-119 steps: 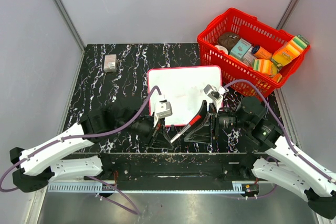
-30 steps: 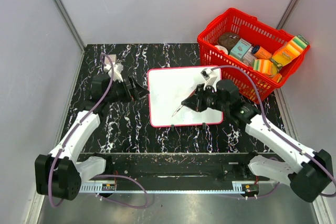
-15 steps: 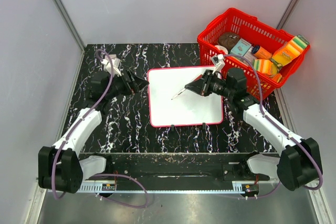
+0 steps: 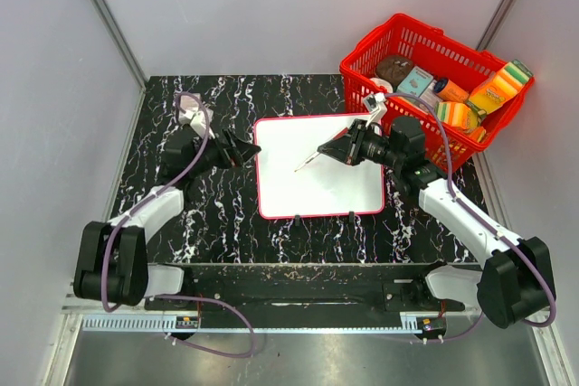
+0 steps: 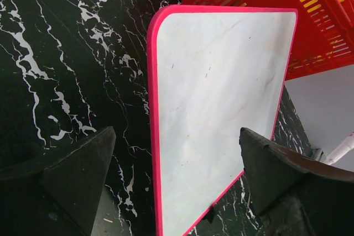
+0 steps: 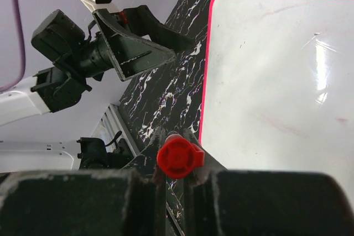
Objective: Write a sentence on the whiteboard
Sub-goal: Hold the whiteboard on the whiteboard stand.
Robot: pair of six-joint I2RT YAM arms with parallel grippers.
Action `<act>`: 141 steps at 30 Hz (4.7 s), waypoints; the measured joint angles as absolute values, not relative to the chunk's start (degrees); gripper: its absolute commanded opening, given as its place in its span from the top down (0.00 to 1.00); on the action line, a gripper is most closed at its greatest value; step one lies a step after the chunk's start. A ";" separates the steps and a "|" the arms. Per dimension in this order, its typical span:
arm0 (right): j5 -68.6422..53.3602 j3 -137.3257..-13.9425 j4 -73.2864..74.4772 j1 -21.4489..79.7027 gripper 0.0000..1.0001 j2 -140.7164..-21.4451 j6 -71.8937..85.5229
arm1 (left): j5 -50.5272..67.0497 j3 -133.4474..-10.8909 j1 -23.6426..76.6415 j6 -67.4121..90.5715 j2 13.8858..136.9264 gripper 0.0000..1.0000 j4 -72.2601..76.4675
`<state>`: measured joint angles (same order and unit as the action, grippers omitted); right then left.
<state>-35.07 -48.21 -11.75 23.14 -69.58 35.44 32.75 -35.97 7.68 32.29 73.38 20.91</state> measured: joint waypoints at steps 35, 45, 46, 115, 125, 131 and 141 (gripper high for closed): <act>-33.01 -48.88 -7.64 23.14 1.00 -68.55 30.85 | 31.22 -28.91 7.88 35.75 82.41 0.01 42.06; -33.01 -49.25 -7.42 23.14 1.00 -68.53 30.41 | 32.40 -28.91 7.86 34.94 82.63 0.01 42.04; -33.01 -49.25 -7.42 23.14 1.00 -68.53 30.41 | 32.40 -28.91 7.86 34.94 82.63 0.01 42.04; -29.10 -50.52 -3.09 23.18 1.00 -66.54 25.85 | 52.07 -37.71 12.49 44.91 98.52 1.00 53.63; -22.90 -52.42 -1.48 25.76 1.00 -66.89 21.98 | 51.68 -37.71 13.41 44.60 98.24 1.00 52.88; -16.80 -53.12 -4.47 29.98 1.00 -69.52 19.25 | 51.68 -37.71 13.65 44.01 97.65 1.00 52.25; -6.44 -52.80 -15.84 33.78 1.00 -71.44 17.26 | 51.70 -37.71 13.72 43.51 97.54 1.00 52.10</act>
